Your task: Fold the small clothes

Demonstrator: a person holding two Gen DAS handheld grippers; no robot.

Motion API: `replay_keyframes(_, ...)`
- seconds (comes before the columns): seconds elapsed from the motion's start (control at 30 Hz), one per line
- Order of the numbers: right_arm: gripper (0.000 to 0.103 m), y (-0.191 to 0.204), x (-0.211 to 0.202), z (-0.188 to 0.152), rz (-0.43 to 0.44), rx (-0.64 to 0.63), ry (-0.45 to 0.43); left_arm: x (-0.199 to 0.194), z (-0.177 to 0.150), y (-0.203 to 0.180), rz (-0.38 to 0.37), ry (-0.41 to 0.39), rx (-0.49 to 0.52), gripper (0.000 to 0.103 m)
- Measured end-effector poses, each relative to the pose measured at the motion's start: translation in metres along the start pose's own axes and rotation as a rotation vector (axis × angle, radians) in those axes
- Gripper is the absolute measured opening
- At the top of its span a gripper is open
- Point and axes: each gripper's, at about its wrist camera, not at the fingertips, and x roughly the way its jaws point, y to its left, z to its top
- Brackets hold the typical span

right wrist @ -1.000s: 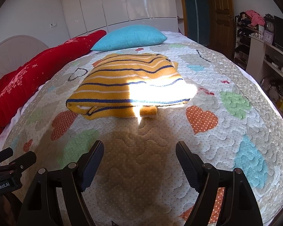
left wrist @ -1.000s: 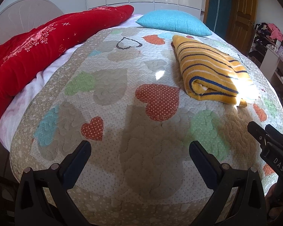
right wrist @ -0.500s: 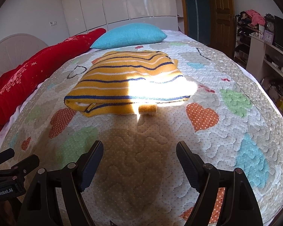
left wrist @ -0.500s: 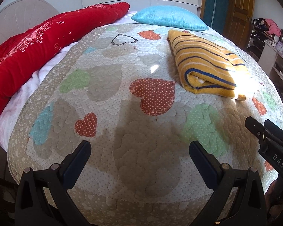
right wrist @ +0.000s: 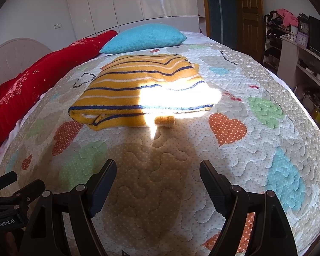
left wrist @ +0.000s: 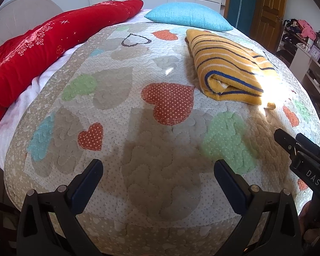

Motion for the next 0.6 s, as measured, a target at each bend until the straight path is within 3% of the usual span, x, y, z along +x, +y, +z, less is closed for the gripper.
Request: replay_keyframes(0.6,0.085,-0.002,0.0011,-0.0011,-0.007,0.008,0.003,0.0041,-0.0025,0.0018,-0.027,0.017,-0.015,0.103)
